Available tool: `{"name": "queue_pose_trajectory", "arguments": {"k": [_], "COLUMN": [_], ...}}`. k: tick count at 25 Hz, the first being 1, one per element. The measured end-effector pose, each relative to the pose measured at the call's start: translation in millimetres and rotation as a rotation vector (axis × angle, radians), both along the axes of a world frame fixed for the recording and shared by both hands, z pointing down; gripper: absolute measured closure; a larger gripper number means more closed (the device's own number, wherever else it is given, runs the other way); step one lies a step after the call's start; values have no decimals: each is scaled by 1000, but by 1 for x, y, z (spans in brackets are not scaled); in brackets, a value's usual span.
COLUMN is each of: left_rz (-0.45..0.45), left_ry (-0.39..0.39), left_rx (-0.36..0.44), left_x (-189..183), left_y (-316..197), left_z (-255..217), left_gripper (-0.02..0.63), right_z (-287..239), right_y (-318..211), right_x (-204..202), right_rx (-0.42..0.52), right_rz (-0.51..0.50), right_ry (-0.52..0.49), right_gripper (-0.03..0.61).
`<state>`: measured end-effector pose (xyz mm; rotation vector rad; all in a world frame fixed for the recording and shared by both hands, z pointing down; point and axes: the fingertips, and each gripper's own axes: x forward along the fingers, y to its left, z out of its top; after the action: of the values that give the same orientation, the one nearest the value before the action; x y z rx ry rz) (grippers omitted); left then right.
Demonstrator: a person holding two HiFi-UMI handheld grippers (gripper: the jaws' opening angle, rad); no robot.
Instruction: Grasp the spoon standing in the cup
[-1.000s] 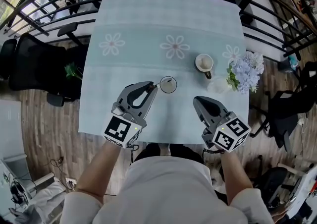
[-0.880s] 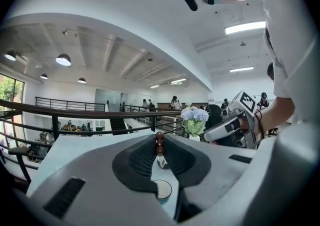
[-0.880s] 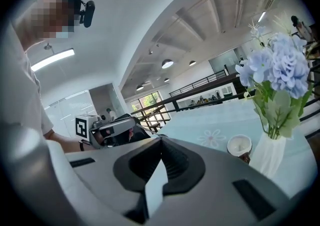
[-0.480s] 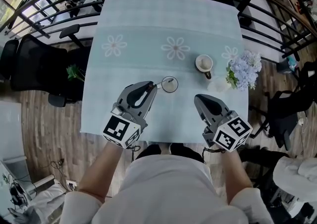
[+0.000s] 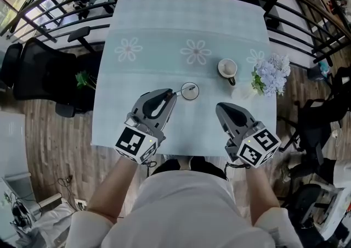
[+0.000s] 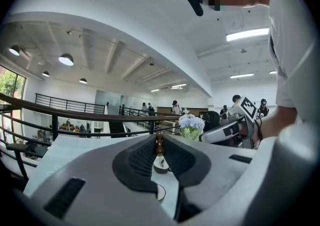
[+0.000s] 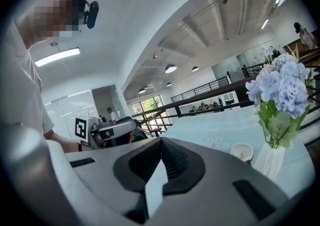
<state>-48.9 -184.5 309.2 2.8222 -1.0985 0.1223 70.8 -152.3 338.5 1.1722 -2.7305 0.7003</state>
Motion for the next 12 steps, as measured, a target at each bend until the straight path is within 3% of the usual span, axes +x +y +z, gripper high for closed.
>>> {"name": "queue_pose_trajectory", "arguments": {"k": [12], "left_rz": [3], "left_ry": [-12], "left_rx": [-10], "left_x": [0], "left_y": [6], "left_z": [5], "left_gripper": [561], "right_z": [7], "right_y": [5], "right_x": [-3], "right_rx": [-12], "right_rz": [-9], "right_ry": [2], "right_gripper": [558]}}
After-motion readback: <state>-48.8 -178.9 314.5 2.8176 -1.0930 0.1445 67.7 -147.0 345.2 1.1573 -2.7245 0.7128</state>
